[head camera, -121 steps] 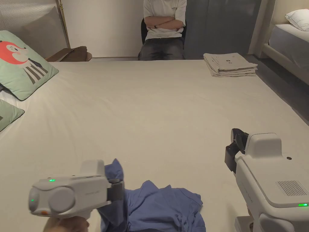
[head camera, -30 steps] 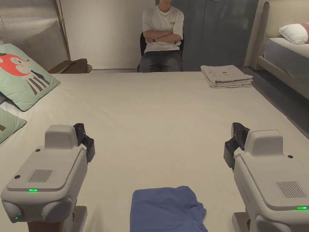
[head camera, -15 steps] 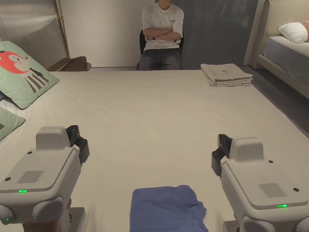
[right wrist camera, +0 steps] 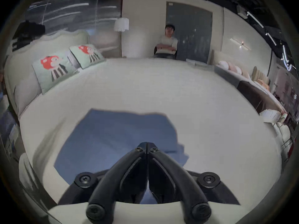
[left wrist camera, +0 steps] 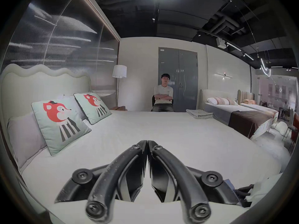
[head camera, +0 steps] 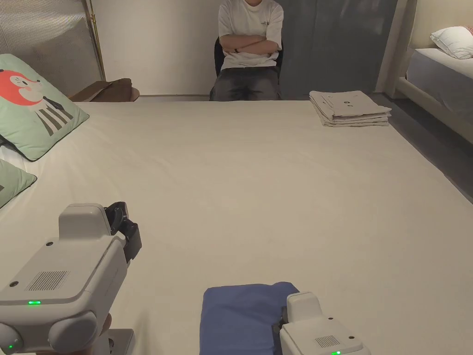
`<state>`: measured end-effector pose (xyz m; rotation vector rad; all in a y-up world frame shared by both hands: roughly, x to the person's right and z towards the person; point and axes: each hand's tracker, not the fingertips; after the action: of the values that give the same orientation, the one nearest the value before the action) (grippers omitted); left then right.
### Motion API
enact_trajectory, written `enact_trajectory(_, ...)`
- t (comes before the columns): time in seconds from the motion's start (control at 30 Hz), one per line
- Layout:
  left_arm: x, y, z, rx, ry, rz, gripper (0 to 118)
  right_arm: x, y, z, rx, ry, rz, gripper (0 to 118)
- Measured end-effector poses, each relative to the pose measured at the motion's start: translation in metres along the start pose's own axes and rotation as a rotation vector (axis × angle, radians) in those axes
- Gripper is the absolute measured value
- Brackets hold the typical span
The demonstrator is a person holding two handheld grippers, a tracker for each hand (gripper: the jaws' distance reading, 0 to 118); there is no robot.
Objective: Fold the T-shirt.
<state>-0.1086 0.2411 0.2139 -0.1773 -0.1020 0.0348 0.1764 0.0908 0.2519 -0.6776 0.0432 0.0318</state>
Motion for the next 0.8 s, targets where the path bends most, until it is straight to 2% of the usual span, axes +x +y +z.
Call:
enact_trajectory(0.1,0.001,-0.008,-0.003,-0.022,0.000,-0.007,0,0.002,-0.014,-0.016,-0.080,-0.033,-0.003,0)
enact_trajectory(0.3,0.002,-0.027,-0.011,-0.141,-0.058,0.046,0,0.005,-0.015,-0.016,-0.055,-0.028,0.009,0)
enact_trajectory(0.4,0.003,-0.041,-0.026,-0.339,-0.129,0.144,1,0.010,-0.018,-0.015,-0.043,-0.014,-0.026,0)
enact_trajectory(0.43,0.002,-0.049,-0.034,-0.420,-0.157,0.216,3,0.011,-0.018,-0.015,-0.043,-0.009,-0.039,0)
enact_trajectory(0.5,0.001,-0.063,-0.043,-0.523,-0.252,0.319,32,0.013,-0.018,-0.015,-0.045,-0.002,-0.055,0)
enact_trajectory(0.53,0.001,-0.070,-0.048,-0.574,-0.297,0.376,52,0.014,-0.018,-0.015,-0.045,0.002,-0.063,0)
enact_trajectory(0.57,0.002,-0.076,-0.053,-0.629,-0.330,0.405,78,0.015,-0.018,-0.015,-0.046,0.005,-0.072,0)
enact_trajectory(0.6,0.004,-0.083,-0.058,-0.684,-0.361,0.437,95,0.015,-0.018,-0.015,-0.046,0.008,-0.079,0)
enact_trajectory(0.63,0.006,-0.089,-0.063,-0.745,-0.397,0.448,106,0.016,-0.019,-0.015,-0.045,0.011,-0.084,0)
enact_trajectory(0.67,0.007,-0.094,-0.066,-0.778,-0.415,0.467,110,0.017,-0.019,-0.015,-0.046,0.014,-0.086,0)
enact_trajectory(0.8,0.008,-0.119,-0.085,-0.903,-0.500,0.563,110,0.019,-0.021,-0.015,-0.040,0.026,-0.105,0)
